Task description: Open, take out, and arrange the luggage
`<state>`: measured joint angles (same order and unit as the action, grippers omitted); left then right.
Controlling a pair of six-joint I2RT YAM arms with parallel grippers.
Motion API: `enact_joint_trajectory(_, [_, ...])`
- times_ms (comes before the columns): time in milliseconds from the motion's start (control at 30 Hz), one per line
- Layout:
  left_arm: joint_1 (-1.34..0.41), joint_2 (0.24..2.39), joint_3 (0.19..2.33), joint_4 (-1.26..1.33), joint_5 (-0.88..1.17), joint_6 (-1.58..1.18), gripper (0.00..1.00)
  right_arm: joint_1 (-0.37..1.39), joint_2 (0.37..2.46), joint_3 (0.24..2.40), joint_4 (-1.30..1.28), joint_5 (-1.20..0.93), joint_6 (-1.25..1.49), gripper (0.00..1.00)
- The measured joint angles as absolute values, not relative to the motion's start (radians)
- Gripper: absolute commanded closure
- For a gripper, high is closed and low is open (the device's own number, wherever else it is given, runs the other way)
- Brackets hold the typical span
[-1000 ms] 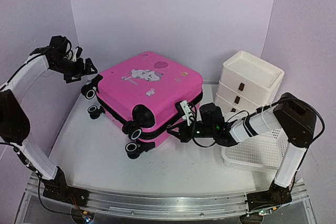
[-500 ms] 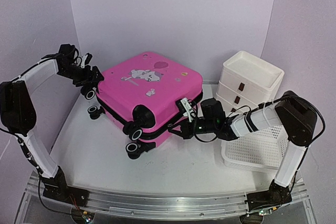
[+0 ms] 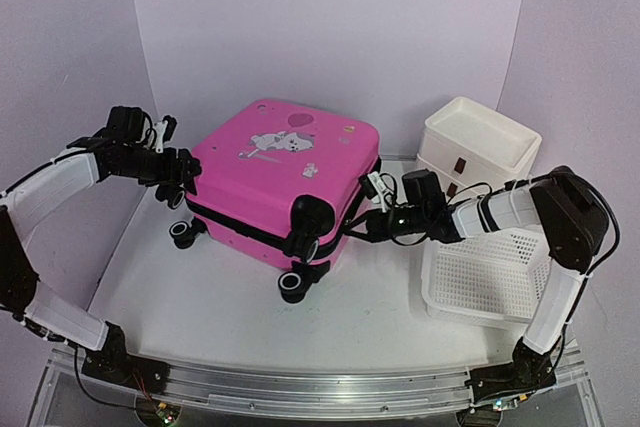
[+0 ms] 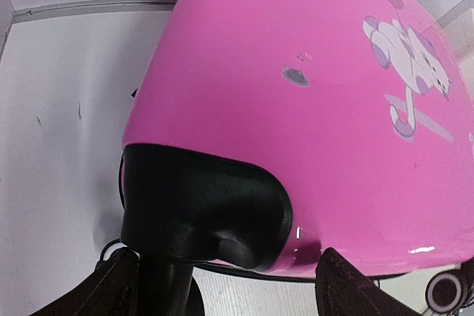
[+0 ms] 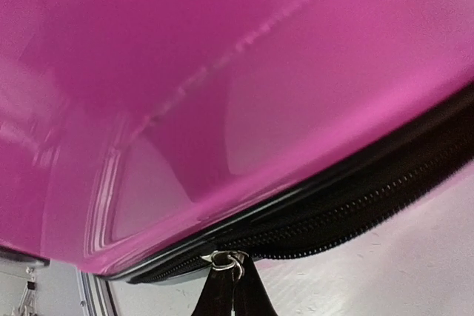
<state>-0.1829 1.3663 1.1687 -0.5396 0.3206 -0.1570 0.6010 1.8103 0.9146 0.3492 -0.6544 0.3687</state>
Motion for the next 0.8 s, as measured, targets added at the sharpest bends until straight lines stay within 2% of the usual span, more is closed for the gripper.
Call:
enact_joint_trajectory(100, [-0.257,1.260,1.087,-0.554,0.273,-0.212,0.13,0.535,1.821,0.949,0.302,-0.662,0.370,1.00])
enact_joint_trajectory(267, [-0.364,1.078,1.037,-0.686,0.309,-0.318,0.13,0.485,1.853,1.012,0.278,-0.604,0.358,1.00])
enact_joint_trajectory(400, [-0.536,1.016,1.049,-0.745,0.365,-0.396,0.09,0.491,1.869,1.036,0.267,-0.625,0.348,1.00])
enact_joint_trajectory(600, [-0.832,1.107,1.174,-0.808,0.236,-0.465,0.07,0.493,1.880,1.048,0.256,-0.655,0.342,1.00])
enact_joint_trajectory(800, [-0.992,1.341,1.220,-0.551,0.327,-0.556,0.01,0.493,1.880,1.054,0.243,-0.656,0.341,1.00])
